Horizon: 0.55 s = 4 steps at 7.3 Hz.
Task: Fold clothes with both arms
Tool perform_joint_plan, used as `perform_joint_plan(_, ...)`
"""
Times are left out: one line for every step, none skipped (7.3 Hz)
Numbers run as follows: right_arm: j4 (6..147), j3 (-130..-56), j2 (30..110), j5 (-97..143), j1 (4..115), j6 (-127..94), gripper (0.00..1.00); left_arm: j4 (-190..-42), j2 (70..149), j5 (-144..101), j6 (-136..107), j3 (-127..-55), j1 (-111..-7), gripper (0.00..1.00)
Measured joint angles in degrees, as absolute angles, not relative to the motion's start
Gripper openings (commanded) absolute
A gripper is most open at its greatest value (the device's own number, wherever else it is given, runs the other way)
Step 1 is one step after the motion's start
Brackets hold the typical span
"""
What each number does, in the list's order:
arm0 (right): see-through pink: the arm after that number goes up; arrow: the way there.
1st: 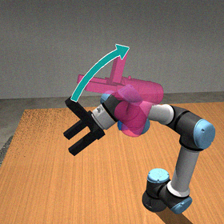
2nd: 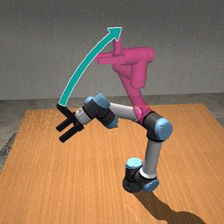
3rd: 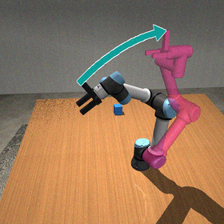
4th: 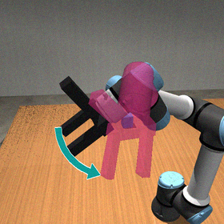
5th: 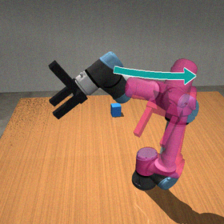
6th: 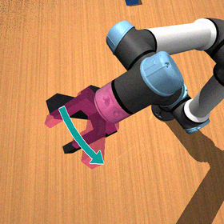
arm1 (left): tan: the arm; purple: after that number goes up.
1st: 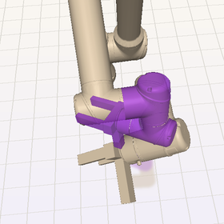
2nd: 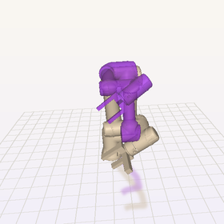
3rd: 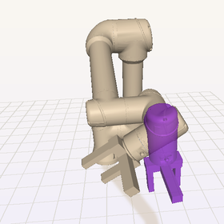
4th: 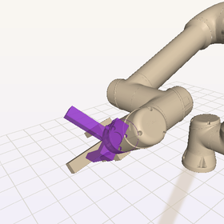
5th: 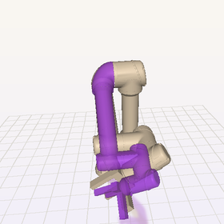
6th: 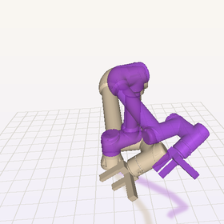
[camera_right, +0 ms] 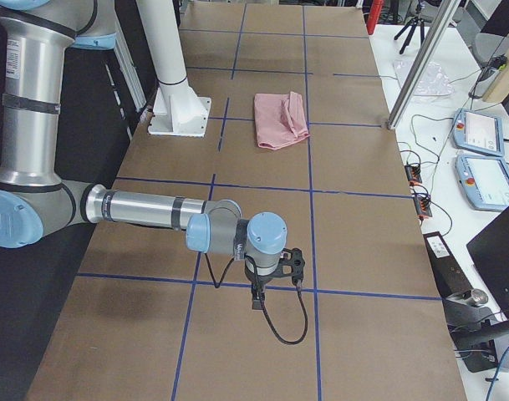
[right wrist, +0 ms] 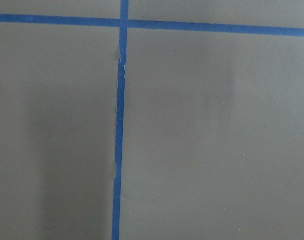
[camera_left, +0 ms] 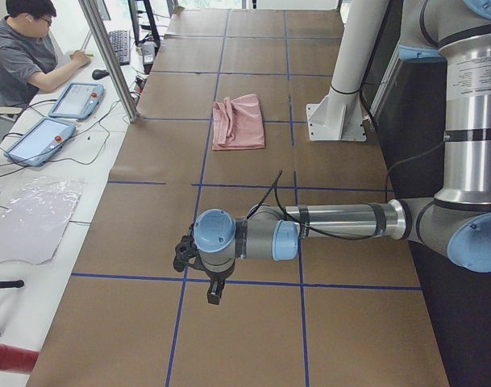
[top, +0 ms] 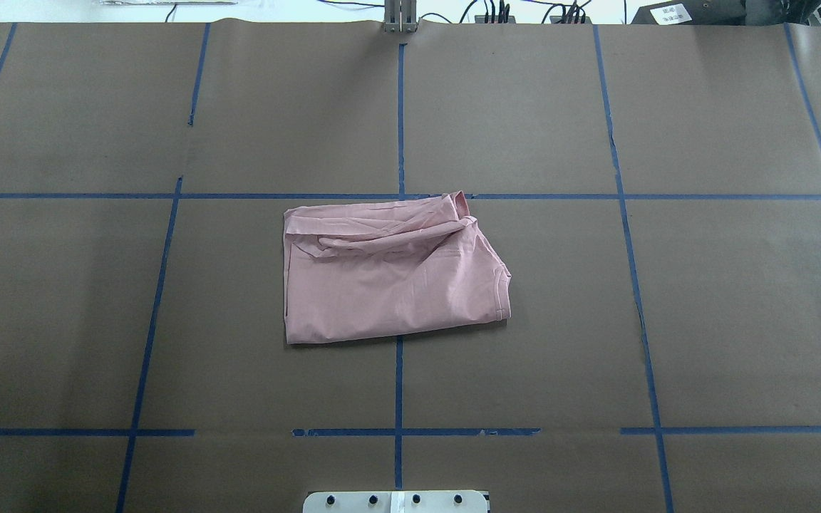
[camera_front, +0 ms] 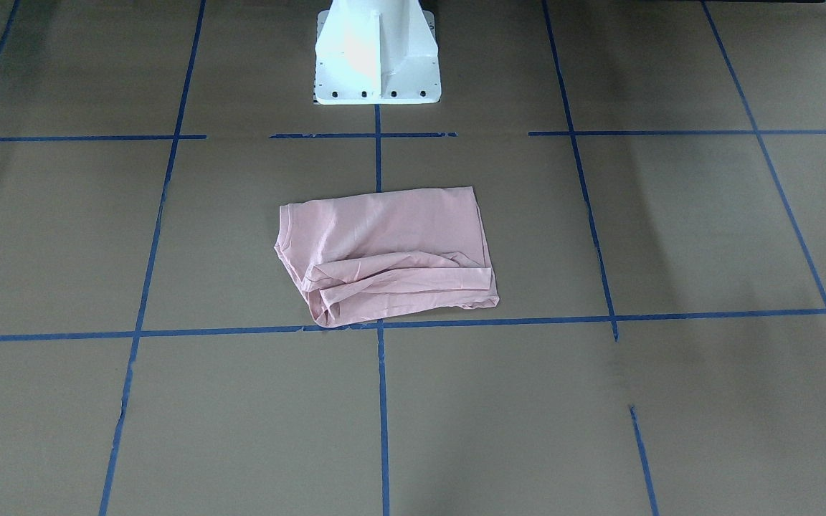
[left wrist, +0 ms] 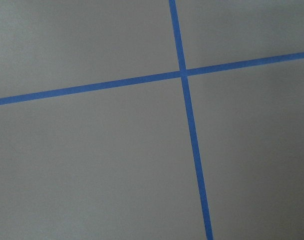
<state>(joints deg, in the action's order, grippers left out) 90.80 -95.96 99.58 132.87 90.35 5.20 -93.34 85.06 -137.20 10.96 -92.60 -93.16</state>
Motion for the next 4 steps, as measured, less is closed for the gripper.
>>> perform_joint_plan(90.8,-95.9,99.6,132.8,90.4,5.2,1.00,-93.4,85.1,-137.2,11.0,-92.9,-93.2,1.00)
perform_joint_plan(90.8,-95.9,99.6,132.8,90.4,5.3,1.00,-93.4,85.2,-137.2,10.9,-93.1,-93.2,1.00)
perform_joint_plan(90.8,-95.9,99.6,132.9,90.4,5.3,1.00,-93.4,85.2,-137.2,10.8,-93.2,-93.2,1.00)
perform_joint_plan(90.8,-95.9,99.6,132.9,90.4,5.3,1.00,-93.4,85.2,-137.2,10.8,-93.3,-93.2,1.00)
